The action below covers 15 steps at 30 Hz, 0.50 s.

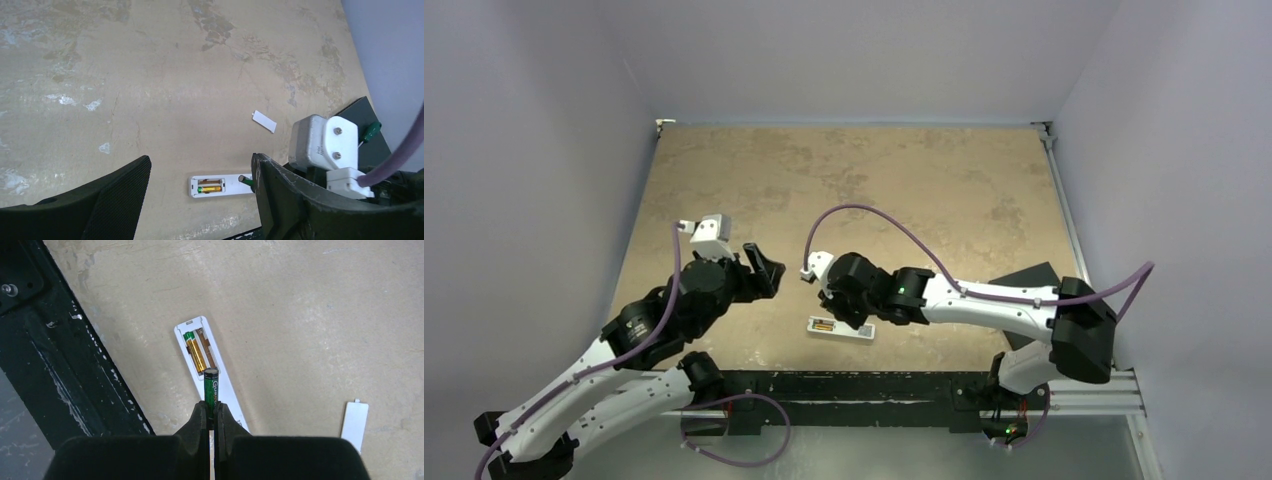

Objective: Load the batteries into the remote control

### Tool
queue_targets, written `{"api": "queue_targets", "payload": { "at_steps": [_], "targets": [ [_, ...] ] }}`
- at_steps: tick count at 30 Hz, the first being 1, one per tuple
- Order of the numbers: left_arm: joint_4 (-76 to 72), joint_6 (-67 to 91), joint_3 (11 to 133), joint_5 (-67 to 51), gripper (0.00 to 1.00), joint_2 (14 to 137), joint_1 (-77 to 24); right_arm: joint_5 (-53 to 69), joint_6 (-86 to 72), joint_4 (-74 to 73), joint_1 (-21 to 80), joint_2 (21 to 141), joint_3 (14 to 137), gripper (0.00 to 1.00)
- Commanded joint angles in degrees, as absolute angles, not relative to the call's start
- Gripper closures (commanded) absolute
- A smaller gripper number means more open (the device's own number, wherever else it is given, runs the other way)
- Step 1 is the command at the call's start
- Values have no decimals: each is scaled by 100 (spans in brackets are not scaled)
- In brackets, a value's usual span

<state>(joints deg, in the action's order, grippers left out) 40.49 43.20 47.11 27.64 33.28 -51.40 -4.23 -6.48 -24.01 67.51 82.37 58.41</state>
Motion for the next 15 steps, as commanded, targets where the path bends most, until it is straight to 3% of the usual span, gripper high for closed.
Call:
{"api": "queue_targets", "payload": {
  "at_steps": [1, 15],
  "targets": [
    [4142, 4158, 4799, 2987, 26, 3124, -5108, -299, -378, -2245, 6778, 8501, 6212, 100],
    [4286, 4028, 4827, 3186, 20, 2746, -5113, -157, -173, -2526, 6778, 9433, 6680, 96]
  ]
}}
